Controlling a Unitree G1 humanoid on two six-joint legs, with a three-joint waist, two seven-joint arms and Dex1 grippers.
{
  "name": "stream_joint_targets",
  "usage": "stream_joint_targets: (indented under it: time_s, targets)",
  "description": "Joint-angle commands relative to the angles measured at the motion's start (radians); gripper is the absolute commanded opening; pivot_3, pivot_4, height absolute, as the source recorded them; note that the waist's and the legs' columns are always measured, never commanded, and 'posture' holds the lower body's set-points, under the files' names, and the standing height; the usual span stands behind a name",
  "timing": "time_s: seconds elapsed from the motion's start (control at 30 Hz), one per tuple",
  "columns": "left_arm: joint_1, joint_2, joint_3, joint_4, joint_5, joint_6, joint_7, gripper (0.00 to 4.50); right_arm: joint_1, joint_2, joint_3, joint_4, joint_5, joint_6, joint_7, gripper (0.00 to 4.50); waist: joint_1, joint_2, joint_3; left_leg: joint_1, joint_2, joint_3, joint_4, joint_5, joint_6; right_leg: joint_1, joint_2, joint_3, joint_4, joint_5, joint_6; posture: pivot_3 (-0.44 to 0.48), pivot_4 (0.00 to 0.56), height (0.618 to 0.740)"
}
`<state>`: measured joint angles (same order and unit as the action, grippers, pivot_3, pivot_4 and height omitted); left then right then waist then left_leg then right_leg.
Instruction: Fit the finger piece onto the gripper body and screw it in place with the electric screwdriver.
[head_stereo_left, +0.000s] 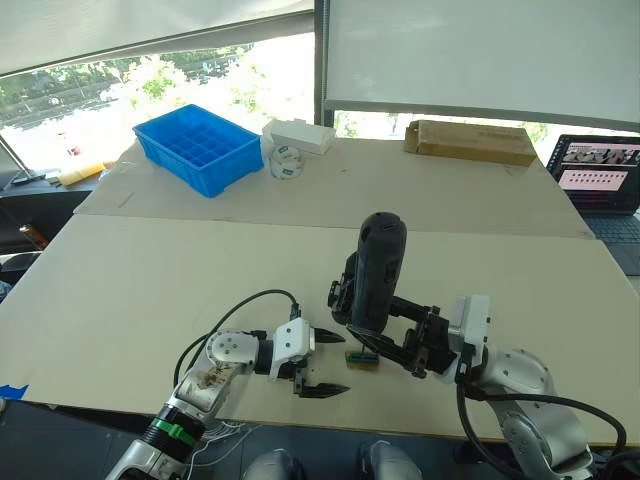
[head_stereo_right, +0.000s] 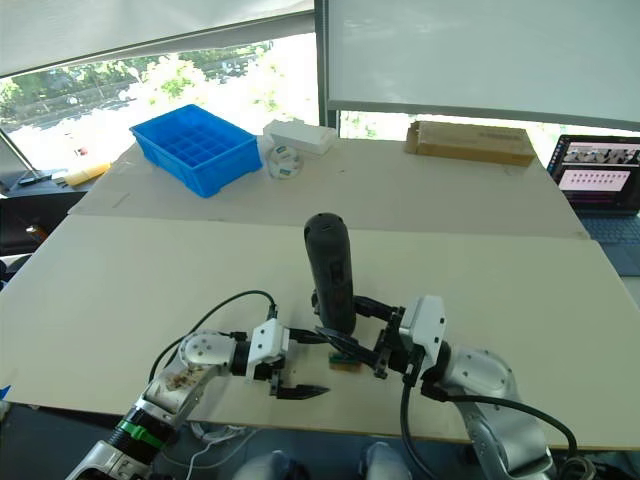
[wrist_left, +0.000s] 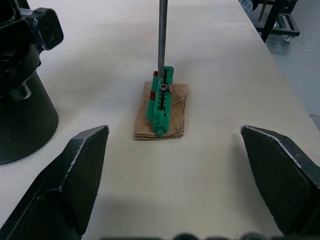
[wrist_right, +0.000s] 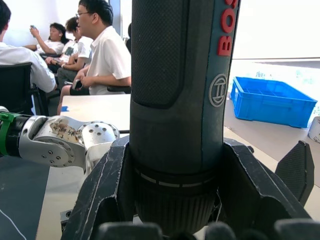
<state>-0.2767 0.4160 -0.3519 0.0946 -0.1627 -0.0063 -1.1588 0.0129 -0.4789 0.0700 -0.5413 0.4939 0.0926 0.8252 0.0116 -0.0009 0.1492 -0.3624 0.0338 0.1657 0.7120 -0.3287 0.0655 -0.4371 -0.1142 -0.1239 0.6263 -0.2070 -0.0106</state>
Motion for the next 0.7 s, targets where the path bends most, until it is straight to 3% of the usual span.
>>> stream_joint_targets:
  time_s: [0.03, 0.7]
  targets:
    - [0.028, 0.012, -0.026, 0.035, 0.025, 0.032, 0.002, 4.46, 0.001, 0.009, -0.016, -0.039, 0.021, -0.028, 0.001, 1.92, 0.000, 0.000, 0.000, 0.000, 0.000, 0.000, 0.000, 0.000, 0.000, 0.000, 0.000, 0.000, 0.000, 0.000, 0.000, 0.000, 0.150, 0.740]
    - [0.030, 0.013, -0.026, 0.039, 0.026, 0.028, 0.000, 4.46, 0.007, 0.015, -0.011, -0.029, 0.011, -0.034, 0.003, 1.92, 0.000, 0.000, 0.000, 0.000, 0.000, 0.000, 0.000, 0.000, 0.000, 0.000, 0.001, 0.000, 0.000, 0.000, 0.000, 0.000, 0.150, 0.740]
